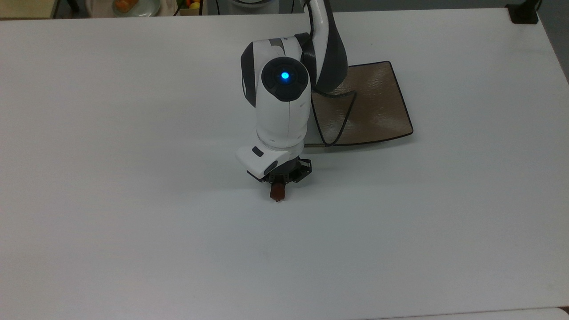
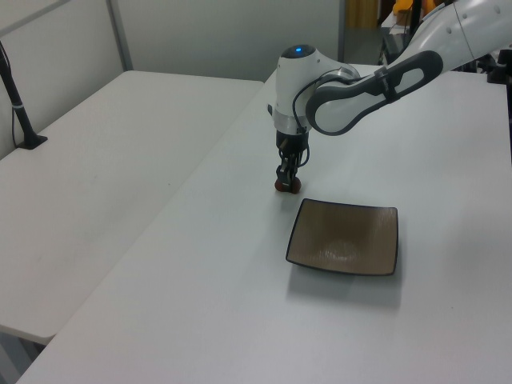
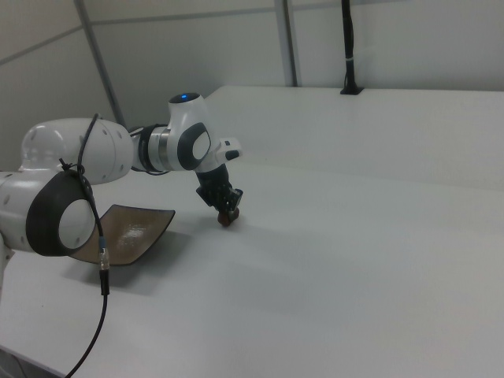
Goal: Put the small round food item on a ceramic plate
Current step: 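Lift the held food item up off the table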
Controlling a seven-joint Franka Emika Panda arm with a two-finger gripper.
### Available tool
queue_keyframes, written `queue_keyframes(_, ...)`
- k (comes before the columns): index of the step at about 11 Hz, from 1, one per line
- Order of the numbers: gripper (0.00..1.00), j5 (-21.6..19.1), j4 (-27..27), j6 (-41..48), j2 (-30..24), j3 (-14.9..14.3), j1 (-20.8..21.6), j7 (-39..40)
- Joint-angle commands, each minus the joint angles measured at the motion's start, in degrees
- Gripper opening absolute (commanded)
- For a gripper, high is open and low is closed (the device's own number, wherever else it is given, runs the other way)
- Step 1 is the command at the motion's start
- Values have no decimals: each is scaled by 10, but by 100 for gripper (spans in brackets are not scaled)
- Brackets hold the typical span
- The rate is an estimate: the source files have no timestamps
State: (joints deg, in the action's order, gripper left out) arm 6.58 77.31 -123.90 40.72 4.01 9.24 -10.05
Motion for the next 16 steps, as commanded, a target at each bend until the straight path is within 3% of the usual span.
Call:
queue_keyframes(1, 0, 8, 18, -4, -44, 0, 0, -14)
queue_keyframes(4, 0, 2, 18, 46, -77, -1, -1, -11)
queue_keyframes(8, 0, -6, 19, 149, -175, -1, 0, -1)
queue_keyframes(12, 0, -65, 19, 296, -283, -1, 2, 51)
queue_keyframes(14, 0, -89, 40, 344, -326, -1, 1, 88)
queue_keyframes(16, 0, -97, 93, 364, -375, 1, 4, 101)
